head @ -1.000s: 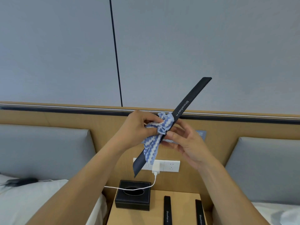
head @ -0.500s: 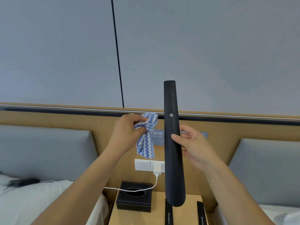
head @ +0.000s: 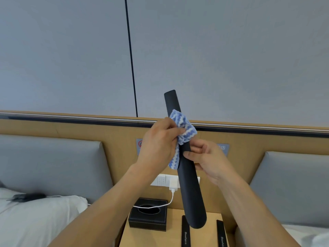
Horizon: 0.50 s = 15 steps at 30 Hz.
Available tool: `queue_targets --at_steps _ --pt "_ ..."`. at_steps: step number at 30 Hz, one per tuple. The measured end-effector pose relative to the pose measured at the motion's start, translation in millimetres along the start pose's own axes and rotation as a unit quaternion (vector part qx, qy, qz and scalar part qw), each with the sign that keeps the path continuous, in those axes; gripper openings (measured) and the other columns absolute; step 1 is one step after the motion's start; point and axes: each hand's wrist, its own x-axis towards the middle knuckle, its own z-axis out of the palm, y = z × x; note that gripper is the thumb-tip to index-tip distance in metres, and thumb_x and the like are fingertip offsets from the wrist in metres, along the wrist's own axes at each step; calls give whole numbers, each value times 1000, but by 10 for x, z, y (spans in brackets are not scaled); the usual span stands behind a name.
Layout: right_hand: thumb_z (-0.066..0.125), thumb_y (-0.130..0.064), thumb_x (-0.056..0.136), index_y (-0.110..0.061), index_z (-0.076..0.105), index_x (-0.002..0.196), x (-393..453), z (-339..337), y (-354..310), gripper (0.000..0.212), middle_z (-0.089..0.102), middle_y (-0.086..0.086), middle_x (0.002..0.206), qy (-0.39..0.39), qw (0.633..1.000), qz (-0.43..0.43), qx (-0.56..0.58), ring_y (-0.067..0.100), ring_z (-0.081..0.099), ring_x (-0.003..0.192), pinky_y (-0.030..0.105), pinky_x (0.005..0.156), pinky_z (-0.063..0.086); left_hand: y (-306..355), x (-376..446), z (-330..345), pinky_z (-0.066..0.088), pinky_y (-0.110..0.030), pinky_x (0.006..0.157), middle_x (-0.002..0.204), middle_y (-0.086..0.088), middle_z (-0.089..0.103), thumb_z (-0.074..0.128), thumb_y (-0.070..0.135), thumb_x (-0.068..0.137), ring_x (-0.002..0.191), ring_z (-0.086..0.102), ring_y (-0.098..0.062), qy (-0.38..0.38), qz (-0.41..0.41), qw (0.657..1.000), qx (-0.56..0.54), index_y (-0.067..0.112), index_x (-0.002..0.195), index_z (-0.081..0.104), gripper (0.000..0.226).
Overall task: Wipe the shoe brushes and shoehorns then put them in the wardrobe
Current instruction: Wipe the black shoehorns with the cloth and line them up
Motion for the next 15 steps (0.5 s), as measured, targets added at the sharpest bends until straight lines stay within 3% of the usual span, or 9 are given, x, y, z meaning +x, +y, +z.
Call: queue_targets --at_steps 7,15 --pt "61 5 92 -19 70 116 -66 32 5 35 78 2 101 -22 999 11 -43 18 74 92 26 68 60 -239 496 -150 50 -45 73 97 -12 67 60 -3 85 87 63 -33 40 -25 998 30 5 104 76 26" --pt "61 2 93 -19 69 119 -24 35 -64 34 78 0 102 -33 998 0 -53 18 74 95 29 71 60 -355 873 -223 48 -40 77 100 -16 63 53 3 91 91 60 -34 55 -38 995 73 1 106 74 25"
